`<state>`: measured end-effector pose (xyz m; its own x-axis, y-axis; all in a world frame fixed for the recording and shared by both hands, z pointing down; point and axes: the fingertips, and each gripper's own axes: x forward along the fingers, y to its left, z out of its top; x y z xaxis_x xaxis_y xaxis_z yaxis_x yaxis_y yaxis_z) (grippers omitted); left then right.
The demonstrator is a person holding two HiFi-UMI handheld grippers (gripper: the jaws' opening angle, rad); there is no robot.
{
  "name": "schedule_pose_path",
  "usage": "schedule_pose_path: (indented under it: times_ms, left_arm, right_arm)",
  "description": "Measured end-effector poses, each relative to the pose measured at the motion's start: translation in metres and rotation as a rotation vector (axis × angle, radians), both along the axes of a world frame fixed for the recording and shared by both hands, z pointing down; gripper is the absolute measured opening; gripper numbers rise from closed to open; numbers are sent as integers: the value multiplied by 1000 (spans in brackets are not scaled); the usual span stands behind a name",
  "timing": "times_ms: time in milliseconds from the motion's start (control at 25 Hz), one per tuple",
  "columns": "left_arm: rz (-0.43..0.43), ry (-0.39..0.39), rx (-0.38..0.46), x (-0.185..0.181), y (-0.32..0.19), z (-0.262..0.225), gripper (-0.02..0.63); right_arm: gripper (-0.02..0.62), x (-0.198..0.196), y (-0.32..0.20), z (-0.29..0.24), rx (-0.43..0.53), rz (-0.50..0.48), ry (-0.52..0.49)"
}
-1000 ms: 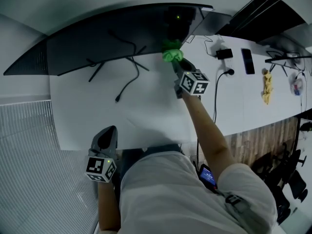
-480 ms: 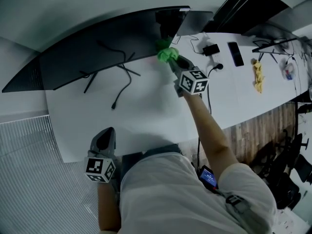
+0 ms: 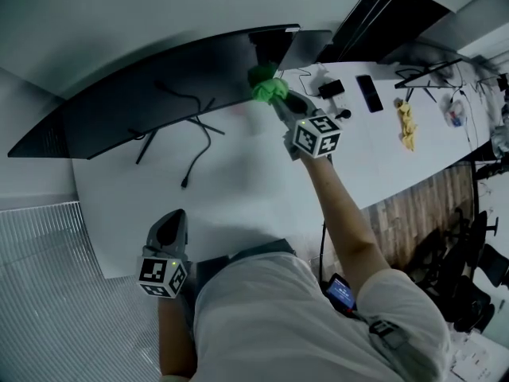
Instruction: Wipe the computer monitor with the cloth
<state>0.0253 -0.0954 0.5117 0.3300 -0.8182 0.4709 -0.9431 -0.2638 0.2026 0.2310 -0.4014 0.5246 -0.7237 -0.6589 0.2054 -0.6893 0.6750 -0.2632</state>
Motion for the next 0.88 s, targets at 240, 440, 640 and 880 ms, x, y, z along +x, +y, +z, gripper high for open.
schedule_pose_path:
  times_ms: [240, 440, 640, 880]
  left_arm:
    - [23, 30, 22, -5, -3, -6, 8]
    - [55, 40, 46, -9, -6, -13, 8]
    - [91, 48, 76, -12, -10, -19, 8]
    - [118, 52, 104, -18, -16, -29, 8]
  right_arm:
    - [80, 0, 3, -33, 44, 9, 18]
    - [80, -1, 5, -60, 80, 11, 25]
    - [80, -2, 9, -89, 131, 8, 40]
    - [80, -2, 13, -127, 170, 24, 37]
